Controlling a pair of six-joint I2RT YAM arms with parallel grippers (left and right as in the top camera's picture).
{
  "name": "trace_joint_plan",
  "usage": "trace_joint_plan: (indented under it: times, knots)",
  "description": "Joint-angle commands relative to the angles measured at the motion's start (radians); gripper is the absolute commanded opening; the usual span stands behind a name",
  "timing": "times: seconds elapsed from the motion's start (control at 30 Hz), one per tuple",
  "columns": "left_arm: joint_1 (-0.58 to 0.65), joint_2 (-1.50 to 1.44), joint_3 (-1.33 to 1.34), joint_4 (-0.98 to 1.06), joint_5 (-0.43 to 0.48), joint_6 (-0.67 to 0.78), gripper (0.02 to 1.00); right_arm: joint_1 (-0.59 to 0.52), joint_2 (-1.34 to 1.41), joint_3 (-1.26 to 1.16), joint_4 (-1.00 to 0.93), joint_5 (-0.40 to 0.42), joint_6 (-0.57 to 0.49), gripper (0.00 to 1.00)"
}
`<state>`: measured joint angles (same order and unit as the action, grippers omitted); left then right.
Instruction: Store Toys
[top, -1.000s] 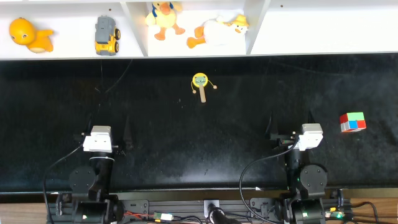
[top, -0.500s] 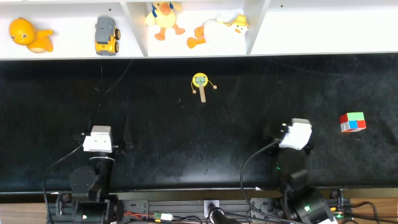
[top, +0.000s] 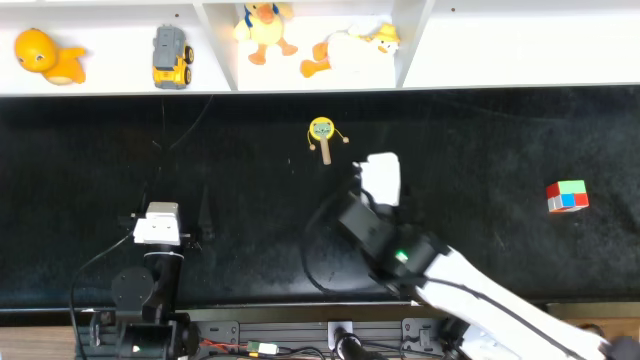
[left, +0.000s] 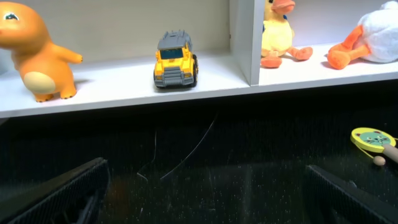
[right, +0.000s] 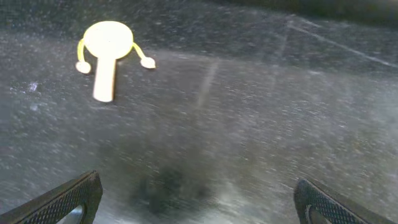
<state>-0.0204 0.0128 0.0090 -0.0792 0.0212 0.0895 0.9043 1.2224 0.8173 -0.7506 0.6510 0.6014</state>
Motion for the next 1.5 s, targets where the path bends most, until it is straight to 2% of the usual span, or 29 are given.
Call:
trace_joint_plan:
  times: [0.03, 0.17, 0.4, 0.67, 0.77, 1.07, 1.5]
  knots:
    - [-0.008, -0.01, -0.001, -0.005, -0.004, 0.023, 0.998, 0.005, 0.157, 0.151, -0.002, -0.03, 0.023, 0.996]
    - [-0.008, -0.01, -0.001, -0.005, -0.004, 0.023, 0.998, -0.011, 0.298, 0.249, -0.005, -0.029, 0.023, 0.998]
    - [-0.008, -0.01, -0.001, -0.005, -0.005, 0.023, 0.998, -0.098, 0.477, 0.359, 0.004, -0.211, 0.031, 0.996]
    - [-0.008, -0.01, -0.001, -0.005, -0.005, 0.023, 0.998, -0.163, 0.553, 0.386, 0.156, -0.249, 0.018, 0.996]
    - [-0.008, -0.01, -0.001, -0.005, -0.004, 0.023, 0.996, -0.179, 0.581, 0.388, 0.203, -0.306, -0.003, 0.993]
    - [-0.008, -0.01, -0.001, -0.005, -0.005, 0.023, 0.996, -0.192, 0.622, 0.395, 0.167, -0.407, -0.034, 0.996]
    - [-0.008, -0.01, -0.001, -0.005, -0.005, 0.023, 0.998, -0.224, 0.639, 0.396, 0.134, -0.431, -0.103, 0.996]
